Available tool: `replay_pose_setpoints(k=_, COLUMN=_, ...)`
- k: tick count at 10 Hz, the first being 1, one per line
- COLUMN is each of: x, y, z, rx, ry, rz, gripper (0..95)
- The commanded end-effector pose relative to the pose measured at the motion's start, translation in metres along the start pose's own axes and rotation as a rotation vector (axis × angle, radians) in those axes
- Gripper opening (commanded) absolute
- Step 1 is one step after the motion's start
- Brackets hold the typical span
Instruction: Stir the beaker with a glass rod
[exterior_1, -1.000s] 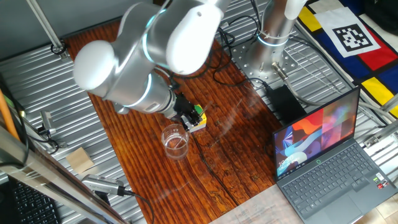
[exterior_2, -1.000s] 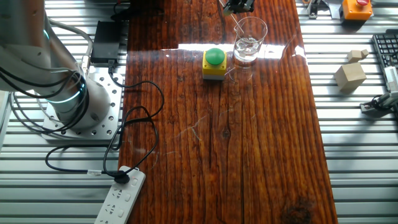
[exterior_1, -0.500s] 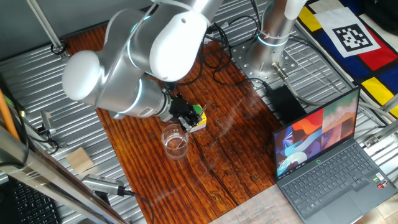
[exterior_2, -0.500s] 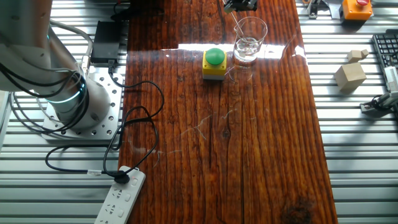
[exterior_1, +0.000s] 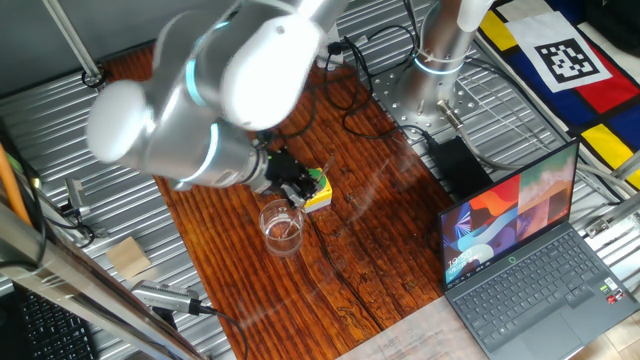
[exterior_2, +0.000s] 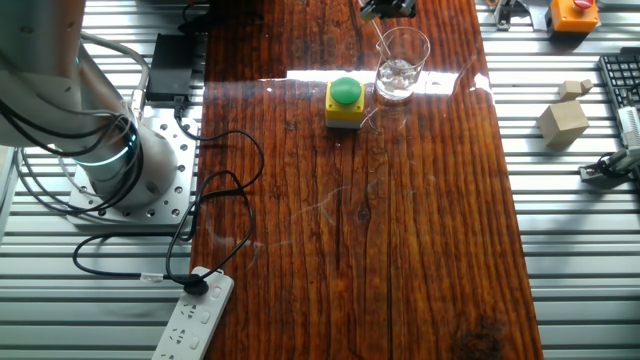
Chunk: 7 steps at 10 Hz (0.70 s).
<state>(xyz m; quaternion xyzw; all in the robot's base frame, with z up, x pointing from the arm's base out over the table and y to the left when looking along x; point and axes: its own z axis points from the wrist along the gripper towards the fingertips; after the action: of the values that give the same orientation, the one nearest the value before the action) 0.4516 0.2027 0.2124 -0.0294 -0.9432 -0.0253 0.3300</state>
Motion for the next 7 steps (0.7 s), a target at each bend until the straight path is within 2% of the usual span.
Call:
replay_pose_setpoints(k=1, x=0.0035, y=-0.0018, z=0.0018, rx=-0.002, ry=-0.006, rz=-0.001, gripper=0.0)
replay_pose_setpoints(k=7, x=0.0082, y=-0.0004, z=-0.0022, rx=-0.001, ry=0.019, rz=-0.008, gripper=0.0)
